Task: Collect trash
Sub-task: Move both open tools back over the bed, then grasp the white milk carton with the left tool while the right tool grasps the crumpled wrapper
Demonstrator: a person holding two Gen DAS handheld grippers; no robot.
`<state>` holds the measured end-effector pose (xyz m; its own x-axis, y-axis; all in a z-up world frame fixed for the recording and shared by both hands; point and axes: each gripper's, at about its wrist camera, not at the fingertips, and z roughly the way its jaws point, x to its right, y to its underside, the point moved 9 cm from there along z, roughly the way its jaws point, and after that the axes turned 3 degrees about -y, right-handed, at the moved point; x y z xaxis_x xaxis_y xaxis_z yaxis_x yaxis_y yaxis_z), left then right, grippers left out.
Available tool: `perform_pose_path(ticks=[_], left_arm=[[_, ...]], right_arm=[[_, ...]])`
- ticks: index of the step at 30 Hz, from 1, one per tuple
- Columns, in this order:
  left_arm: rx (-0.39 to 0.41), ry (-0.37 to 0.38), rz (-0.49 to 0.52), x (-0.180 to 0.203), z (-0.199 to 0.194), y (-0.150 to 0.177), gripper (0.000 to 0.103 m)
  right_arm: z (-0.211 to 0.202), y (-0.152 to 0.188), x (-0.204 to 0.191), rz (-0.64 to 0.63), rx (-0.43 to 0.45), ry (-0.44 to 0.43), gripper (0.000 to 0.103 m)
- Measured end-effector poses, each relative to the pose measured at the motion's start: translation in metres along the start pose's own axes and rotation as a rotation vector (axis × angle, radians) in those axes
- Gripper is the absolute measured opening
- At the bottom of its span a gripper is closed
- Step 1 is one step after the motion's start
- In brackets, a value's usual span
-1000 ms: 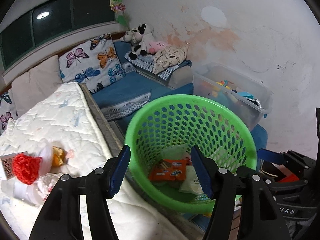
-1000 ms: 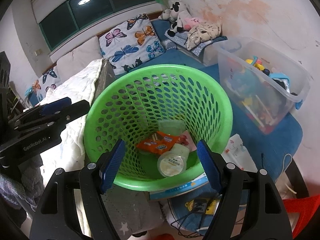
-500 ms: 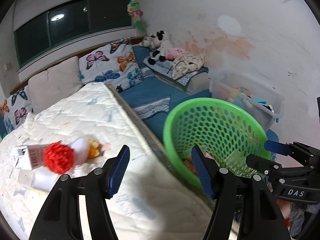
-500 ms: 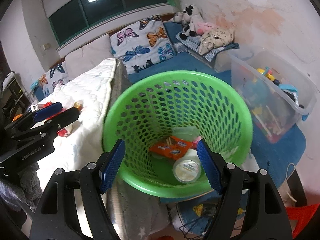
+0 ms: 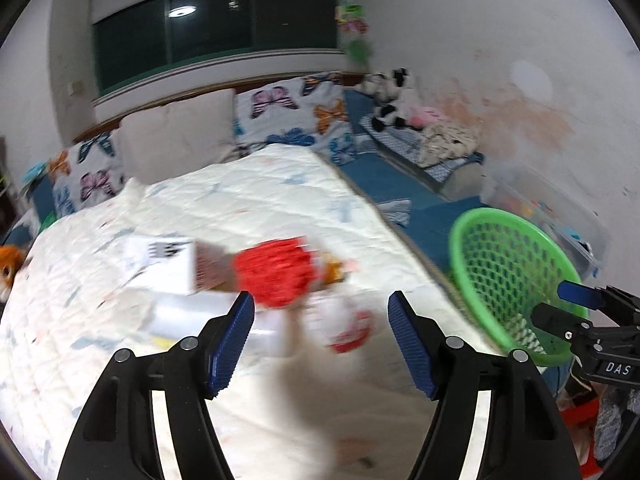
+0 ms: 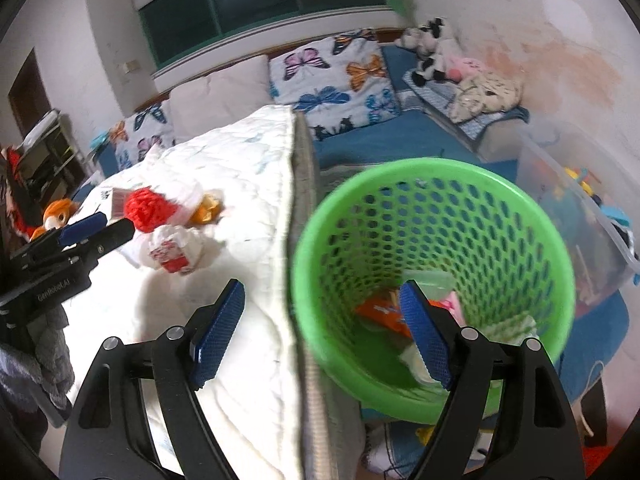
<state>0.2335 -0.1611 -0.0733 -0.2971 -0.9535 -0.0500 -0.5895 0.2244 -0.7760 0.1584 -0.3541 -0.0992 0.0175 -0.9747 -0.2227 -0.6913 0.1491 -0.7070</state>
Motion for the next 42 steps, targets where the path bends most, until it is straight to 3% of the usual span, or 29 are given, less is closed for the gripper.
perform_pose_path(ticks=[7,15,20,28,33,37,42], left_arm=[[-0.022,-0.073,-0.106,-0.065,-0.002,0.01,0.067],[-0.041,-0.123,-0.193,-0.111,-0.006,0.021,0.067],[-0.041,-0.132,-0.202,-0.122,-0.005,0.02,0.068],[-0.044,-0.122,-0.178,-0.123,0.01,0.004,0.074],[-0.046,-0.115,-0.144,-0.12,0.025,-0.009,0.081],[-0.05,-0.106,-0.111,-0.116,0.037,-0.019,0.088],[-0.061,-0.118,-0.078,-0.115,0.051,-0.023,0.088]], right_arm=[[0.028,-0.005,-0.046,-0.064,-0.036,-0.072,0.08],[0.062,-0.008,-0.094,-0.116,-0.08,-0.163,0.08],[0.087,-0.011,-0.115,-0.123,-0.115,-0.204,0.08],[0.112,-0.01,-0.13,-0.151,-0.145,-0.195,0.074],[0.114,-0.01,-0.131,-0.162,-0.146,-0.188,0.061],[0.11,-0.008,-0.13,-0.172,-0.141,-0.184,0.058],[0.1,-0.006,-0.125,-0.165,-0.129,-0.181,0.058]])
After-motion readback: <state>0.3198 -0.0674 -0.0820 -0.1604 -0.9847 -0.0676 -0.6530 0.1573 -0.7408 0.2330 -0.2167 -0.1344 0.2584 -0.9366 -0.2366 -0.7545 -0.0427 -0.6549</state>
